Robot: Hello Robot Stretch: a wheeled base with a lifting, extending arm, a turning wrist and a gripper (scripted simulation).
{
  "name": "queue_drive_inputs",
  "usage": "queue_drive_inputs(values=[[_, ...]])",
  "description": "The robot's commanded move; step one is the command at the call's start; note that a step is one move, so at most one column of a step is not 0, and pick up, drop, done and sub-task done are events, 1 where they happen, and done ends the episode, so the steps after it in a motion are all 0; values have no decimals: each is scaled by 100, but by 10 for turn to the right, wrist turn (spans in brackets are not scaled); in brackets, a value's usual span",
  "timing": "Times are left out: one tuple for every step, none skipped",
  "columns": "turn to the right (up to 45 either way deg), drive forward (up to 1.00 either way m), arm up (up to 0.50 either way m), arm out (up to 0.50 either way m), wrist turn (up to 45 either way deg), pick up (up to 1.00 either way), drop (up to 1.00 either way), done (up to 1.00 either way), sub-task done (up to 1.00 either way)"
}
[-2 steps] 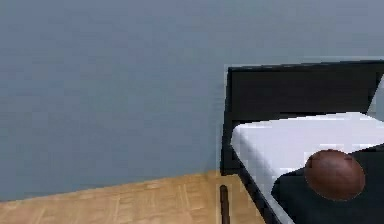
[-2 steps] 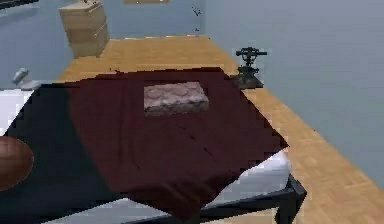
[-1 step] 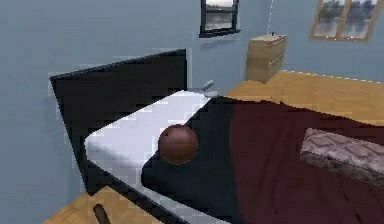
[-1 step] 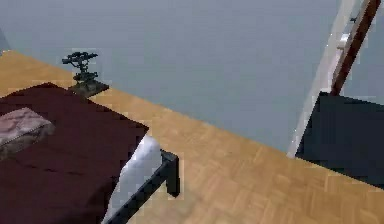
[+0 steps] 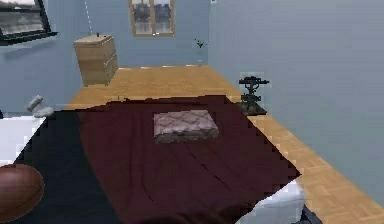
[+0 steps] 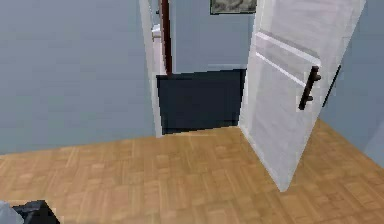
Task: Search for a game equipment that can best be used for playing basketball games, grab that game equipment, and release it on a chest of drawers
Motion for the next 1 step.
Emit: queue_drive_inputs(values=[[150, 0, 0, 0, 0, 0, 0, 0, 0]])
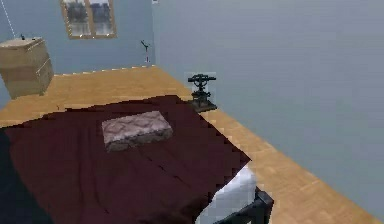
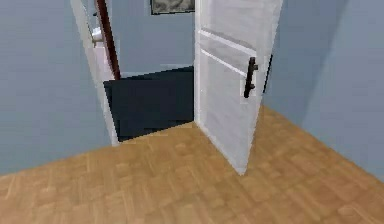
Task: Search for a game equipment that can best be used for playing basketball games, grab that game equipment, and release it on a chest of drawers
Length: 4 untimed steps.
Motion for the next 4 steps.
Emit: queue_drive_inputs(values=[[0, 30, 0, 0, 0, 0, 0, 0, 0], [-450, 0, 0, 0, 0, 0, 0, 0, 0], [-450, 0, 0, 0, 0, 0, 0, 0, 0], [-450, 0, 0, 0, 0, 0, 0, 0, 0]])
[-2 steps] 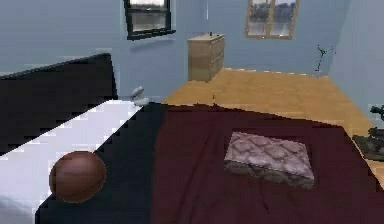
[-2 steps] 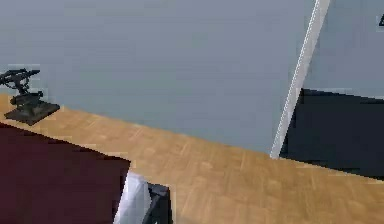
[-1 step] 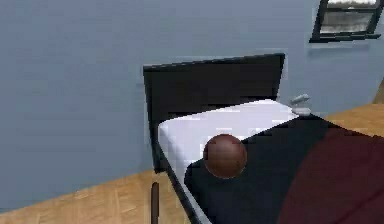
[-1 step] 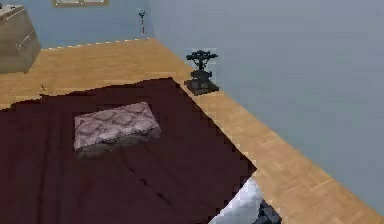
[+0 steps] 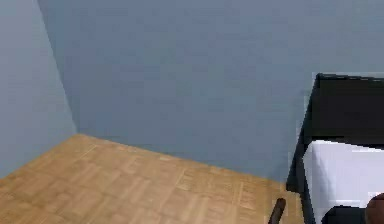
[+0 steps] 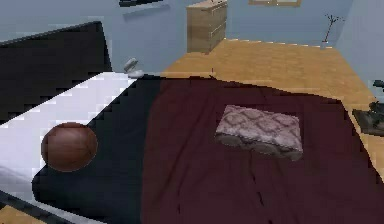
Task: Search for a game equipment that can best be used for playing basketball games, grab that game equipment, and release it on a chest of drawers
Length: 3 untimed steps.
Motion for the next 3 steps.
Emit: queue_drive_inputs(values=[[-300, 0, 0, 0, 0, 0, 0, 0, 0], [0, 0, 50, 0, 0, 0, 0, 0, 0], [0, 0, 34, 0, 0, 0, 0, 0, 0]])
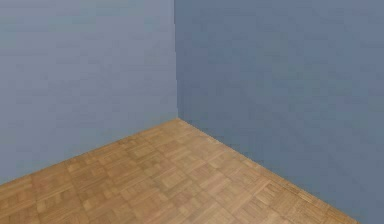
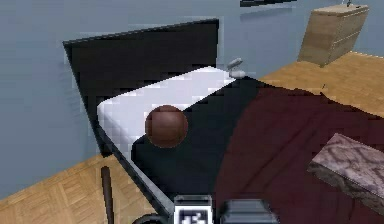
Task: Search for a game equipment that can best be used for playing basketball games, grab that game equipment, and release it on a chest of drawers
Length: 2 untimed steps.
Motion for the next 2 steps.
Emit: queue_drive_inputs(values=[[0, 0, 0, 50, 0, 0, 0, 0, 0], [0, 0, 0, 0, 450, 0, 0, 0, 0]])
